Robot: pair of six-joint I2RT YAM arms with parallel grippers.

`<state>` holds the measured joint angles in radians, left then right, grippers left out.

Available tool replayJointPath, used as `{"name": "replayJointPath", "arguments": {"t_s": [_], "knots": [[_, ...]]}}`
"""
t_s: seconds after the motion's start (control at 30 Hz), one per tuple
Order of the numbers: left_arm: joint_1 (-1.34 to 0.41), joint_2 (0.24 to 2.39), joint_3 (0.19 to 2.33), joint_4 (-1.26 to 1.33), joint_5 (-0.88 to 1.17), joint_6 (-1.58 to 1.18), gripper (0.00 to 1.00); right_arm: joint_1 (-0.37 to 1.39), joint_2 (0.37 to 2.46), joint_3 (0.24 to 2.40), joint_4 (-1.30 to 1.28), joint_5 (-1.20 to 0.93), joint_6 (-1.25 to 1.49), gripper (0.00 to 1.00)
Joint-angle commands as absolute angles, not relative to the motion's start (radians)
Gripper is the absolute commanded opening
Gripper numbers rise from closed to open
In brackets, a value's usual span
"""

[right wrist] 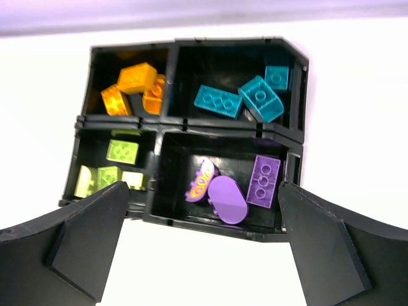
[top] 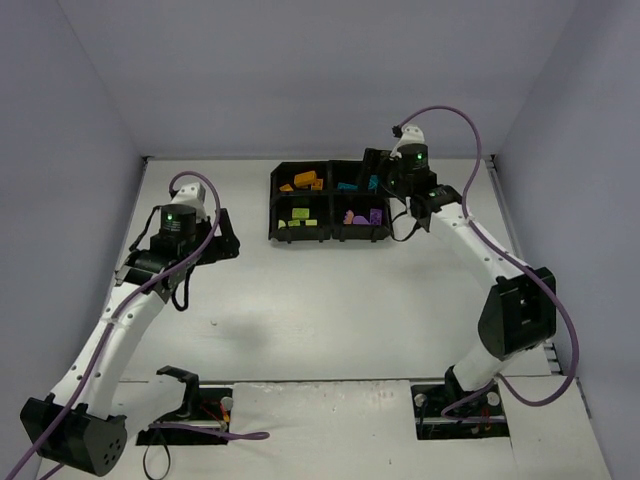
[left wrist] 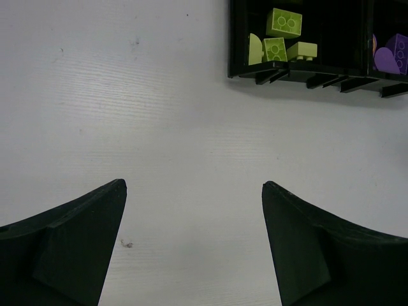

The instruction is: Sort the legos into containers by color

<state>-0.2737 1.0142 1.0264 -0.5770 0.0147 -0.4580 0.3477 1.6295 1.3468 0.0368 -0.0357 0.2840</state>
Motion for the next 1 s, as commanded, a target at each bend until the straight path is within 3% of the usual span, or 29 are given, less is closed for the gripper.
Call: {"name": "replayJointPath", "arguments": {"t_s": [0.0, 0.33, 0.7, 0.97], "knots": [[-0.267, 1.019, 1.095, -0.578, -0.014, -0.463, 0.8, 0.354, 1.568, 1.356, 0.046, -0.008, 0.31, 1.0], [-0.265, 0.97, 1.176, -0.643, -0.075, -0.437, 0.81, 0.339, 1.407, 1.258, 0.049, 0.055, 0.242, 1.0], [-0.258, 0.841, 1.278, -0.704, -0.32, -0.348, 0.81, 0.131, 1.155, 1.152, -0.028, 0.166, 0.118, 1.0], [-0.258, 0.815, 1.27, -0.703, -0.388, -0.301, 0.81, 0.127, 0.99, 1.108, -0.058, 0.285, 0.058, 1.0]]}}
